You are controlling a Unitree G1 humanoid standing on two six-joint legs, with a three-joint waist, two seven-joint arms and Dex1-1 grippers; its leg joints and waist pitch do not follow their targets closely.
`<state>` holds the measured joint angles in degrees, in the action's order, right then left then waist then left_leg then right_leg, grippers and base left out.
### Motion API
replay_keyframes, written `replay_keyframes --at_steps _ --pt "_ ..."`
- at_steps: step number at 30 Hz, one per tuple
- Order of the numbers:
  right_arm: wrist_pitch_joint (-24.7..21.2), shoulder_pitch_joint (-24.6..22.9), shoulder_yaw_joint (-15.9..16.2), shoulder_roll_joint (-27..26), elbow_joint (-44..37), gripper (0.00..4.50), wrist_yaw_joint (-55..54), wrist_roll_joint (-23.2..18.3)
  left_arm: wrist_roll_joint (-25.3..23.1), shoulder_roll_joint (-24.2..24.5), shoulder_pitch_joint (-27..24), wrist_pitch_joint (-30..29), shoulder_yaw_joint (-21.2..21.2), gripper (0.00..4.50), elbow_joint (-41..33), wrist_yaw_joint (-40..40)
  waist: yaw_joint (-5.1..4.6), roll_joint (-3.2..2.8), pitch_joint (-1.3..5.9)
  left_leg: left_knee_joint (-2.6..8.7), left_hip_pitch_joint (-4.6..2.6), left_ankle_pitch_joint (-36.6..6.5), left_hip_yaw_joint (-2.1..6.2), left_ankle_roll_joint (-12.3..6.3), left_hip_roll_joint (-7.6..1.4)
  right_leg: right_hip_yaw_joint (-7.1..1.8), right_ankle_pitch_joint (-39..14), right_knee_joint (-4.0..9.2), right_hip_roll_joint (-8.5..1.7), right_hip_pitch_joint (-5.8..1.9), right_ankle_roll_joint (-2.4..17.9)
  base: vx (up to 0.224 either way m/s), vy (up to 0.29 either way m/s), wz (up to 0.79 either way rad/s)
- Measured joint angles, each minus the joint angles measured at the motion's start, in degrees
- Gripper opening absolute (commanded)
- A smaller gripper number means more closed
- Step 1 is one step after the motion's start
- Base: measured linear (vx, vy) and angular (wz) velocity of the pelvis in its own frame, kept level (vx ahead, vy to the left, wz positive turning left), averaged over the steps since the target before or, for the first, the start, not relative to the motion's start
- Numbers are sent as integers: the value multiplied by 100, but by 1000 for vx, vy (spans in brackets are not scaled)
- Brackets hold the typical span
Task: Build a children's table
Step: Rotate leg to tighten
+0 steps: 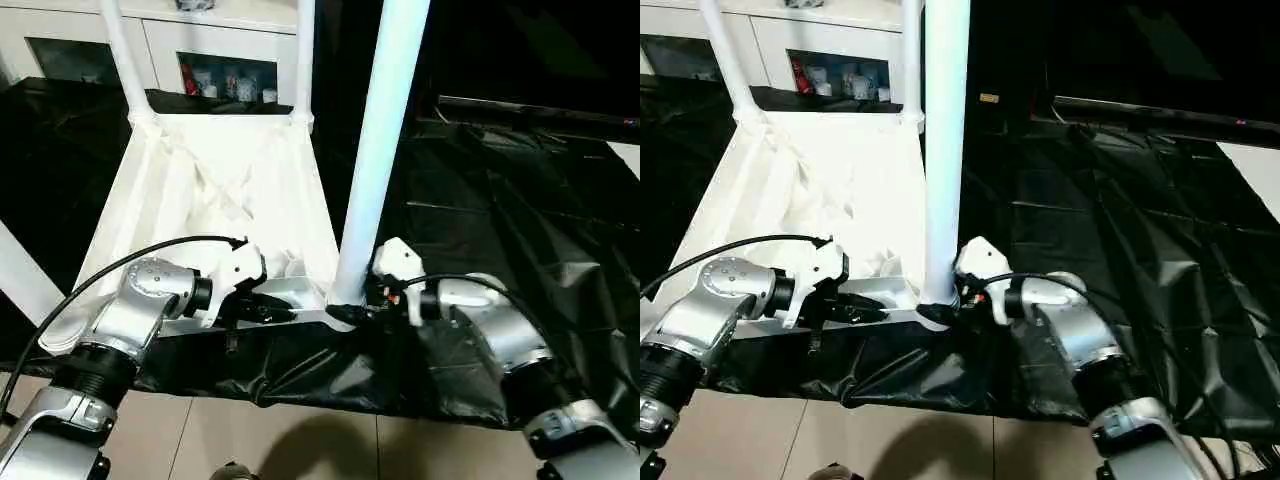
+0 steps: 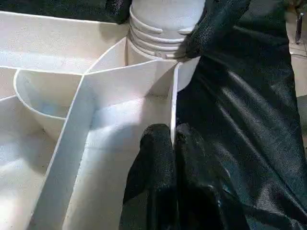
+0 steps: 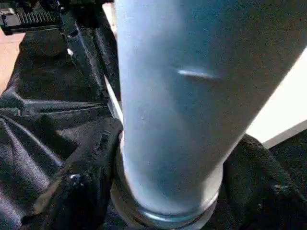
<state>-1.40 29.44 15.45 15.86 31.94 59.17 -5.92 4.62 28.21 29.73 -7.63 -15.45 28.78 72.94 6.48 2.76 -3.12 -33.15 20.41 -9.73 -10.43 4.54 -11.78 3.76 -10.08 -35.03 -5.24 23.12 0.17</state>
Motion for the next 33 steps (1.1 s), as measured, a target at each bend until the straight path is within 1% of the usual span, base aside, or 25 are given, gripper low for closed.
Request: replay_keyframes --at_steps 4,9,11,12,14,16,18,20,22,23,24,25,29,32,33 --pt "28 -16 -36 -27 30 274 -50 -3 -9 -27 -4 4 5 0 9 -85 -2 -7 2 0 -2 0 -1 0 0 -1 1 0 0 -1 1 0 0 0" --pt "10 -137 -215 -156 37 271 -572 15 -180 -254 34 48 36 0 80 -491 -13 -23 11 -1 -18 1 -3 1 0 -4 1 -4 0 -8 1 0 0 0" --pt "-56 -270 -456 -417 32 270 -1296 105 -335 -543 175 23 39 0 268 -953 -12 -36 16 -1 -25 1 -3 2 1 -5 -2 -4 0 -14 -5 0 0 0" --pt "-78 -290 -517 -484 29 270 -1525 130 -363 -618 217 -9 39 0 310 -1063 -20 -41 14 -1 -25 2 -4 2 2 -6 -7 -4 0 -12 -16 0 0 0" --pt "-202 -421 -767 -857 -34 270 -2438 231 -496 -878 285 -141 46 0 362 -1521 -42 -49 21 0 -35 2 -4 3 2 -7 -9 -5 1 -18 -19 0 0 0" --pt "-279 -441 -893 -1107 -41 270 -3082 320 -577 -1052 336 -279 53 0 379 -1817 -80 -55 24 0 -34 2 -3 3 2 -7 -10 -4 0 -18 -20 0 0 0" --pt "-331 -435 -1011 -1306 -26 270 -3582 399 -669 -1219 385 -368 57 0 405 -2073 -97 -59 27 0 -33 2 -2 3 3 -6 -10 -2 0 -19 -21 0 0 0" --pt "-343 -426 -1015 -1365 -23 270 -3800 450 -705 -1287 391 -386 61 0 414 -2167 -108 -72 35 0 -30 2 -1 3 5 -7 -11 2 0 -20 -23 0 0 0" --pt "-284 -400 -1016 -1388 27 270 -3857 517 -728 -1319 391 -393 72 0 414 -2203 -115 -81 41 0 -29 2 -1 3 6 -8 -14 4 0 -20 -27 0 0 0" --pt "-268 -393 -1019 -1390 40 325 -3857 527 -729 -1319 391 -393 75 0 414 -2203 -117 -83 41 1 -28 2 -1 2 6 -8 -15 5 0 -20 -28 0 0 0" --pt "-264 -389 -1031 -1395 45 339 -3856 526 -729 -1319 391 -393 76 0 412 -2202 -118 -83 42 2 -28 2 -1 2 5 -8 -15 5 0 -19 -29 0 0 0" --pt "-272 -389 -1046 -1400 43 341 -3821 499 -729 -1315 388 -392 75 0 402 -2199 -119 -83 42 3 -27 2 -1 2 5 -8 -15 5 0 -18 -29 0 0 0" --pt "-324 -357 -1061 -1247 26 386 -3150 319 -676 -1159 319 -377 113 0 293 -1950 -137 -75 38 12 -21 1 -1 2 5 -7 -18 6 1 -10 -33 0 0 0" --pt "-350 -258 -886 -894 25 386 -2337 304 -606 -986 232 -342 134 0 149 -1687 -148 -59 30 24 -14 1 -2 2 1 -5 -21 6 6 0 -34 0 0 0" --pt "-291 -224 -763 -709 30 386 -1976 312 -539 -869 215 -326 135 0 116 -1508 -147 -46 24 30 -13 2 -2 2 0 -3 -22 4 7 4 -29 0 0 0"
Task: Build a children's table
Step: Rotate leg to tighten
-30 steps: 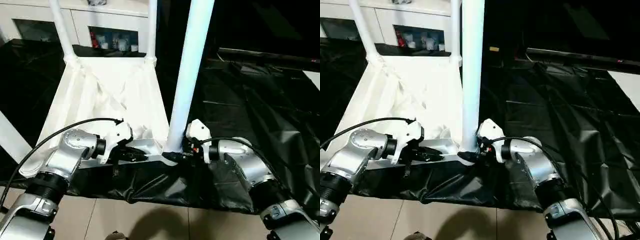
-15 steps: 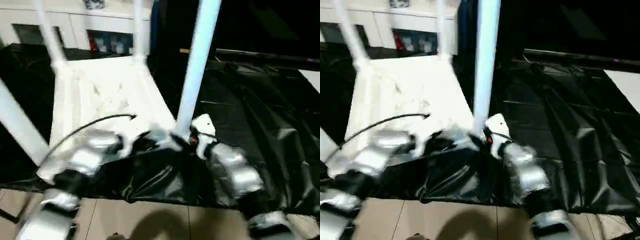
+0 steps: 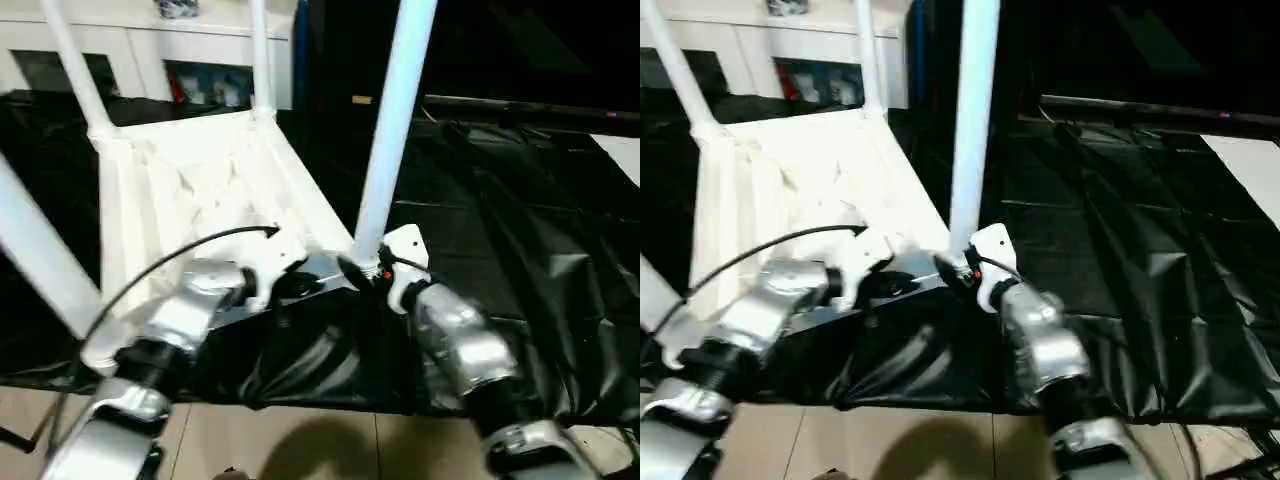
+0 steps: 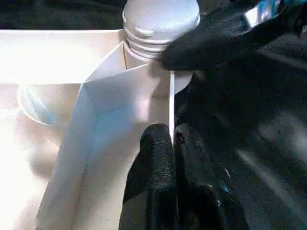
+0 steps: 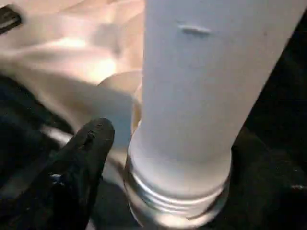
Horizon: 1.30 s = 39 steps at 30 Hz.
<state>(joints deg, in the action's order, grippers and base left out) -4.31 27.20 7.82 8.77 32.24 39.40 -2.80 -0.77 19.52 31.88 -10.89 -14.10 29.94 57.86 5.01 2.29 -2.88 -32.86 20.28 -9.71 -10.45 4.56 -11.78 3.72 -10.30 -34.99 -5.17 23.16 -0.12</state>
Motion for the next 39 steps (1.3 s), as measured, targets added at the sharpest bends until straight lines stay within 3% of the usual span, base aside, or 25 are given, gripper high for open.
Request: replay_keyframes --at_steps 5,10,11,20,25,32,35,39 --pt "273 155 313 509 98 386 1497 -120 257 427 -105 99 29 0 -89 882 28 21 -10 10 11 -1 -1 -1 -1 6 -2 2 -1 5 26 0 0 0" --pt "367 259 383 696 163 386 2366 -247 336 586 -132 160 17 0 -91 1402 113 29 -15 8 19 -1 -7 -2 -1 7 -3 2 -4 9 30 0 0 0" --pt "362 263 395 740 163 360 2560 -301 346 618 -133 159 11 0 -91 1510 134 32 -17 8 19 -1 -7 -2 -2 8 -3 1 -4 9 30 0 0 0" --pt "340 384 562 915 223 291 3369 -419 434 752 -140 179 -95 0 -90 1987 217 32 -17 1 18 0 -8 -1 -5 8 -1 -5 -5 9 33 0 0 0" --pt "400 420 558 860 323 264 3413 -419 433 772 -140 243 -95 0 -60 2004 218 33 -17 1 18 0 -8 -1 -5 8 -1 -6 -5 9 33 0 0 0" --pt "441 375 476 814 392 261 3257 -417 347 650 -136 432 -69 0 48 1788 250 28 -14 0 -1 2 -9 0 -5 7 1 -14 -6 -2 37 0 0 0" --pt "411 299 188 608 485 261 2490 -354 197 431 26 444 -29 0 289 1286 246 29 -15 -1 -16 3 -9 3 -4 5 1 -12 -6 -10 31 0 0 0" --pt "345 269 -199 93 681 260 902 -265 17 51 212 207 64 0 506 412 135 26 -12 -1 -22 5 -7 6 -2 3 3 -12 -6 -11 31 0 0 0"
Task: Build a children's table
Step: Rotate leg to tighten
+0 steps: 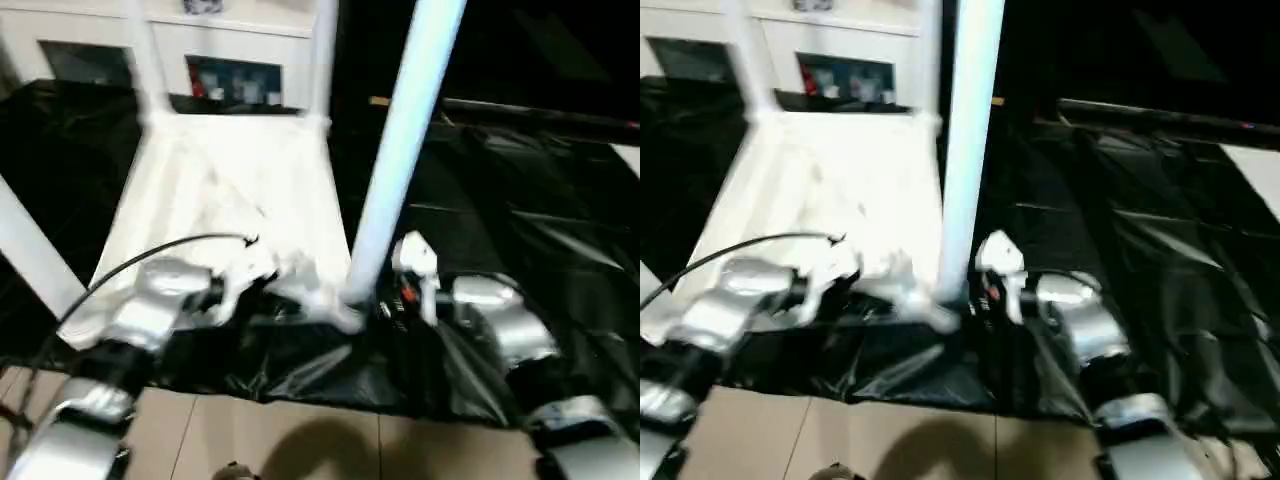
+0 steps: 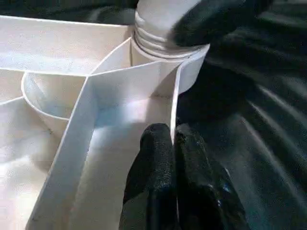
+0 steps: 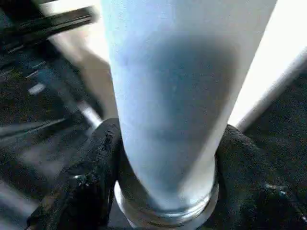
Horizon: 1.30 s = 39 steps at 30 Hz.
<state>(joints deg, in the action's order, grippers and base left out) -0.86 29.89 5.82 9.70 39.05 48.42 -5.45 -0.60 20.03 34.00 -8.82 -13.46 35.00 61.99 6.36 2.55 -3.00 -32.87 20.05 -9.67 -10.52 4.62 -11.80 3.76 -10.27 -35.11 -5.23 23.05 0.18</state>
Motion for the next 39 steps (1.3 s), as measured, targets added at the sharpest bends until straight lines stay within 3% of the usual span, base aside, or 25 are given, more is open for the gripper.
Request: replay_keyframes --at_steps 6,9,10,13,17,26,32,39 --pt "-112 111 -420 -752 170 259 -1992 202 -277 -490 174 -207 106 0 186 -984 -76 -30 18 0 -1 1 3 1 1 1 1 1 1 0 -1 0 0 0" --pt "-46 173 -427 -824 248 259 -2301 297 -351 -593 183 -206 119 0 194 -1155 -112 -53 31 0 3 0 3 1 3 -1 0 11 1 0 -2 0 0 0" --pt "-12 173 -427 -824 261 315 -2301 299 -351 -595 183 -206 120 0 193 -1155 -116 -57 34 0 5 -1 3 1 4 -1 1 12 1 0 0 0 0 0" --pt "-4 146 -426 -834 209 329 -2281 338 -350 -601 182 -206 119 0 168 -1156 -121 -63 32 7 7 -1 3 1 3 1 8 13 2 3 12 0 0 0" --pt "-14 -63 -367 -617 -92 380 -1692 338 -349 -541 21 -141 136 0 -66 -967 -117 -63 32 20 12 -3 -1 -2 4 0 3 22 0 5 6 0 0 0" --pt "379 26 159 174 -54 380 339 325 -22 54 -241 4 127 0 -357 143 -116 -57 28 40 12 -1 -1 0 1 7 -11 18 3 14 6 0 0 0" --pt "490 118 398 350 -54 380 1463 165 121 353 -401 49 63 0 -623 923 -22 -30 10 35 20 -1 -8 -1 0 6 -10 18 0 17 8 0 0 0" --pt "531 138 539 521 -65 325 2315 -4 307 607 -489 5 -33 0 -773 1450 35 -7 -3 31 24 -2 -12 -1 -4 7 -10 17 0 18 9 0 0 0"
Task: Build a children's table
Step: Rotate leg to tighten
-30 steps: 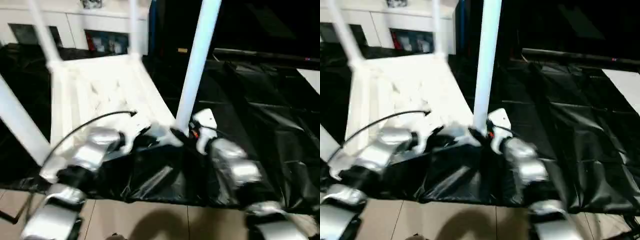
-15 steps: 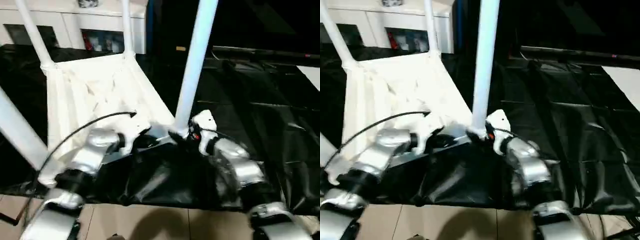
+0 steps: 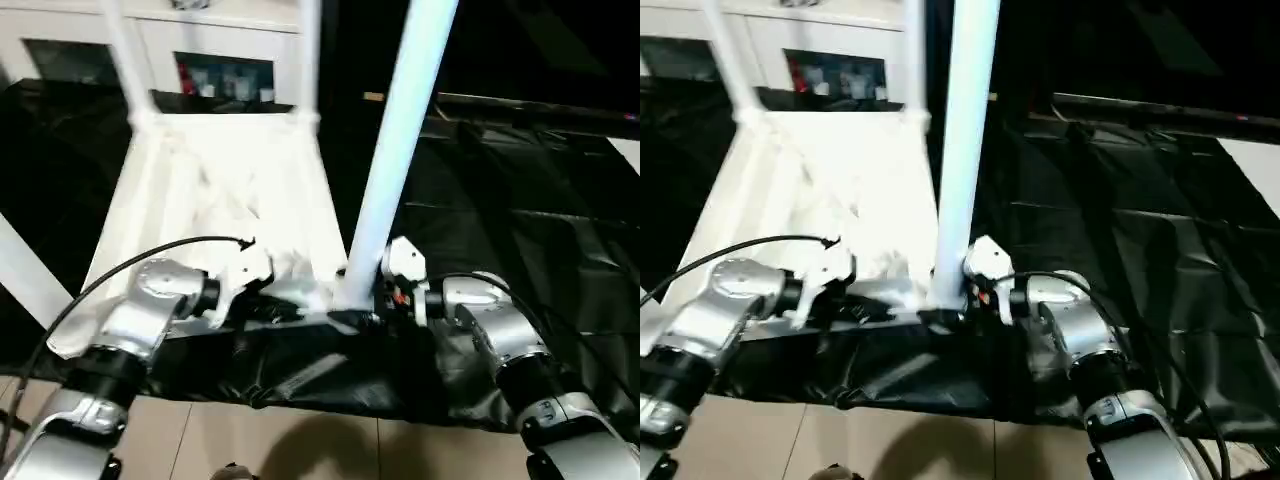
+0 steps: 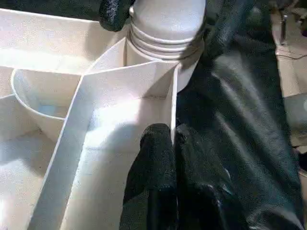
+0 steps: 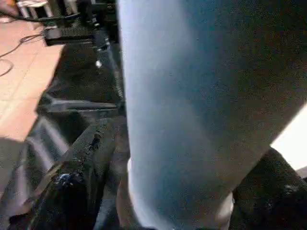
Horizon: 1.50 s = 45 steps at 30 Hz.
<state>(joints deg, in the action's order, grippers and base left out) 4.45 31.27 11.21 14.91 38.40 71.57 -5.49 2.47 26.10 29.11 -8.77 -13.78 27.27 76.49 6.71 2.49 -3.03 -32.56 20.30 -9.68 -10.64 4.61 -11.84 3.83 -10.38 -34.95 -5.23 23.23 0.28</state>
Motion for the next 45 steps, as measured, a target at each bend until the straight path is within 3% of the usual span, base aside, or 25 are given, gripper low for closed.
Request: replay_keyframes --at_steps 3,8,17,20,26,32,34,37,40,45 --pt "61 5 43 59 0 287 86 10 2 2 -1 0 -17 0 -3 79 7 0 0 -2 0 0 -1 0 0 0 0 -1 -1 0 0 0 0 0" --pt "73 14 43 65 5 264 152 3 13 17 -2 1 -22 0 -2 121 6 0 0 -1 -1 0 -1 0 0 0 0 -2 -1 0 0 0 0 0" --pt "75 -18 18 -19 21 258 -14 11 -20 -44 0 75 -19 0 30 -87 17 -1 0 -7 -3 1 -1 0 -1 -1 1 -7 -1 -1 2 0 0 0" --pt "32 -35 -181 -176 135 256 -727 77 -147 -222 51 58 9 0 85 -582 -27 2 -1 -12 -12 2 -1 1 0 -3 8 -8 -1 -6 11 0 0 0" --pt "-117 -92 -755 -911 330 254 -3142 218 -469 -804 299 -354 106 0 273 -1800 -136 12 6 -9 -24 4 1 5 1 -6 -5 -8 0 -9 -14 0 0 0" --pt "-153 72 -973 -1391 547 254 -4956 511 -777 -1335 461 -494 128 0 455 -2727 -163 -11 19 -7 -24 4 -1 5 6 -11 -4 -1 0 -11 -13 0 0 0" --pt "-73 77 -957 -1436 546 322 -5147 681 -784 -1370 466 -516 126 0 455 -2814 -166 -15 22 -5 -24 3 -1 5 6 -11 -5 -1 0 -11 -15 0 0 0" --pt "-32 64 -954 -1488 528 329 -5208 765 -784 -1382 470 -535 129 0 453 -2836 -173 -15 22 -1 -24 3 -1 5 6 -10 -7 -1 0 -11 -18 0 0 0" --pt "-32 45 -954 -1481 482 373 -5084 720 -779 -1353 468 -518 134 0 438 -2783 -181 -13 21 0 -23 3 -1 5 6 -10 -7 1 0 -8 -18 0 0 0" --pt "21 31 -812 -1175 418 380 -4059 571 -658 -1081 322 -356 155 0 272 -2308 -214 -12 18 21 -19 2 -3 5 3 -9 0 1 5 -1 -1 0 0 0"
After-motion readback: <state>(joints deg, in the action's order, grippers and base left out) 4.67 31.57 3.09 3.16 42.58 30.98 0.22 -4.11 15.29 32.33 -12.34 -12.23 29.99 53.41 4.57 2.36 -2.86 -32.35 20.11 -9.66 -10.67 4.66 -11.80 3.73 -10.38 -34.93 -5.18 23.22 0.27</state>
